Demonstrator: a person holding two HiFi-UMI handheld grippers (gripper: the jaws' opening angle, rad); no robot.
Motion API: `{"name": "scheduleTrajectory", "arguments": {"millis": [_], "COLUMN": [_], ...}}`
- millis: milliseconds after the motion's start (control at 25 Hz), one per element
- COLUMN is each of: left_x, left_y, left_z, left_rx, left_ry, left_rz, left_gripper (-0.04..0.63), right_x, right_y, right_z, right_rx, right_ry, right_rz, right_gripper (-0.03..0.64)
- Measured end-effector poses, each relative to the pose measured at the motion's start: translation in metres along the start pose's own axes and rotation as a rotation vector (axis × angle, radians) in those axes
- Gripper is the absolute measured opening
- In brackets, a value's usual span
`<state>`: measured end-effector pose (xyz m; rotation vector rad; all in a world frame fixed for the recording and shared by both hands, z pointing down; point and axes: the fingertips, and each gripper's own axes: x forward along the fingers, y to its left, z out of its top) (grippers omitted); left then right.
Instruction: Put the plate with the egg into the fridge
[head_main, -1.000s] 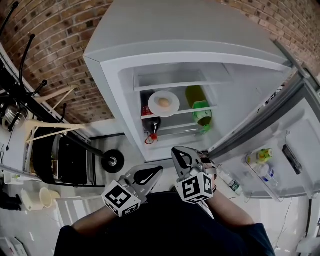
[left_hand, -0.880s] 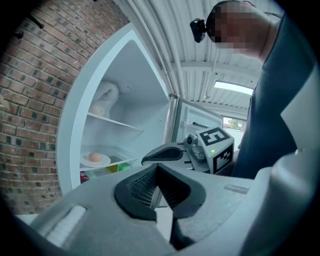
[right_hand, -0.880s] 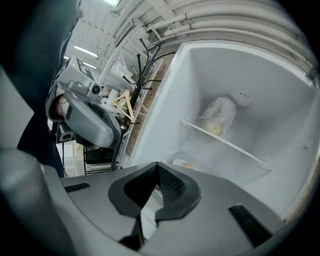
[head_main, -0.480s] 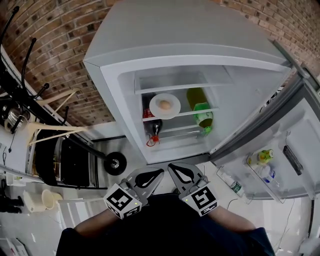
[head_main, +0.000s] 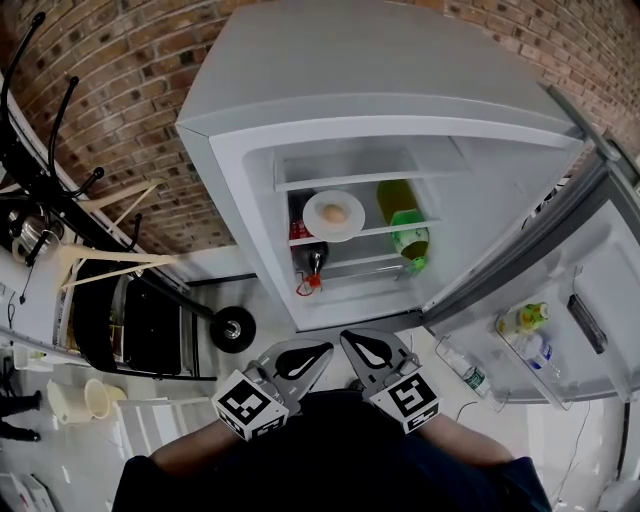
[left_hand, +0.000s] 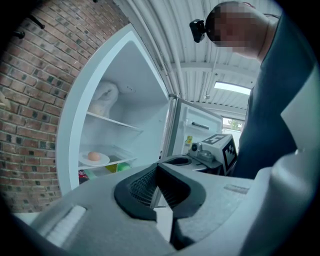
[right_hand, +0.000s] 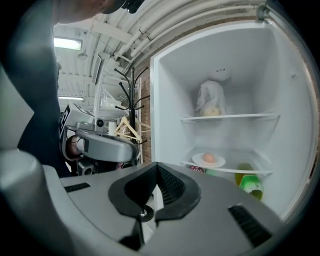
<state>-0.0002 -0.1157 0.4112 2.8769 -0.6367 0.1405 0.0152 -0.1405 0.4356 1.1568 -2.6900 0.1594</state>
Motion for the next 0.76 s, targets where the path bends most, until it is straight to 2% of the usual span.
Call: {"name": "scheduleTrajectory", "arguments": {"millis": [760], "left_x": [0.0028], "left_y": [-0.0028], "left_z": [0.0026], "left_rx": [0.001], "left_ry": [0.004], "left_rz": [0.000], "left_gripper": [0.000], "right_x": [0.0003], "right_y": [-0.0003], "right_z": [-0.0006], "right_rx": [0.000], "right_ry": [0.010], "right_rz": [0.010], "right_gripper": [0.011]}}
